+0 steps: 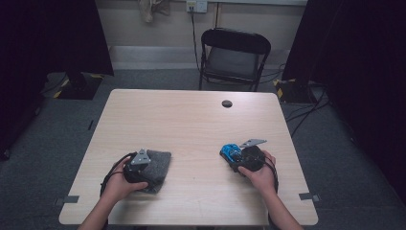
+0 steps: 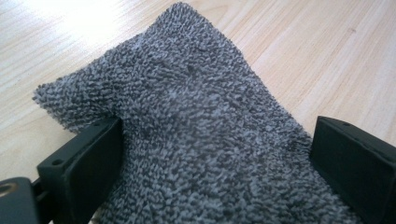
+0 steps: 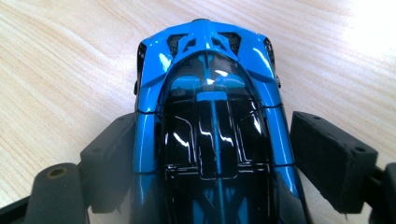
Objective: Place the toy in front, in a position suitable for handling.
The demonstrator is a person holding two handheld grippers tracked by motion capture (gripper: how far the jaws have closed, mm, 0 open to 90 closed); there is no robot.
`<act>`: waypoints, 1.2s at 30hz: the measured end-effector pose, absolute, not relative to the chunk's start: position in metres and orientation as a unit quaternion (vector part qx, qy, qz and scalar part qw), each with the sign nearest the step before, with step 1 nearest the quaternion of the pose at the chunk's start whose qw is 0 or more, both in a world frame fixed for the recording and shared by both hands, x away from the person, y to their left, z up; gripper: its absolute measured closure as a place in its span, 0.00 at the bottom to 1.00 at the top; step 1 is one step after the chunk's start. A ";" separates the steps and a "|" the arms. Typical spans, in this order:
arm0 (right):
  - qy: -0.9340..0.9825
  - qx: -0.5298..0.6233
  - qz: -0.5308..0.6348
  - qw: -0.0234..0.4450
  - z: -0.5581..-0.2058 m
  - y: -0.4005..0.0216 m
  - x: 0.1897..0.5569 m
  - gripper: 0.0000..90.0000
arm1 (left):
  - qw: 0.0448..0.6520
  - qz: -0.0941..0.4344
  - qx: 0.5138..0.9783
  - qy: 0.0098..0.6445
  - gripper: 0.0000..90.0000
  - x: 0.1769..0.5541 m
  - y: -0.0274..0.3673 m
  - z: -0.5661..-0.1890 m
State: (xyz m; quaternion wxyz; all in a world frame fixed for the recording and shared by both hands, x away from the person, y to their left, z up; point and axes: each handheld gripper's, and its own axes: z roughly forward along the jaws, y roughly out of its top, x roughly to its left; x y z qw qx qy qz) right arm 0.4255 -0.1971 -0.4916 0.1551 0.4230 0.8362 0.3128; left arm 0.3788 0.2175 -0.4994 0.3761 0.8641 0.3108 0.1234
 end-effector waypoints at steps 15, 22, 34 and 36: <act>0.832 0.433 0.317 0.143 -0.486 -0.193 0.430 0.21 | 0.376 0.123 0.864 0.310 0.04 0.379 0.217 -0.499; 0.835 0.426 0.313 0.153 -0.475 -0.187 0.435 0.20 | 0.374 0.124 0.866 0.309 0.03 0.379 0.217 -0.499; 0.829 0.436 0.311 0.161 -0.491 -0.177 0.438 0.27 | 0.377 0.121 0.865 0.309 0.03 0.380 0.218 -0.499; 0.829 0.438 0.310 0.161 -0.491 -0.177 0.438 0.27 | 0.377 0.121 0.865 0.309 0.03 0.380 0.218 -0.499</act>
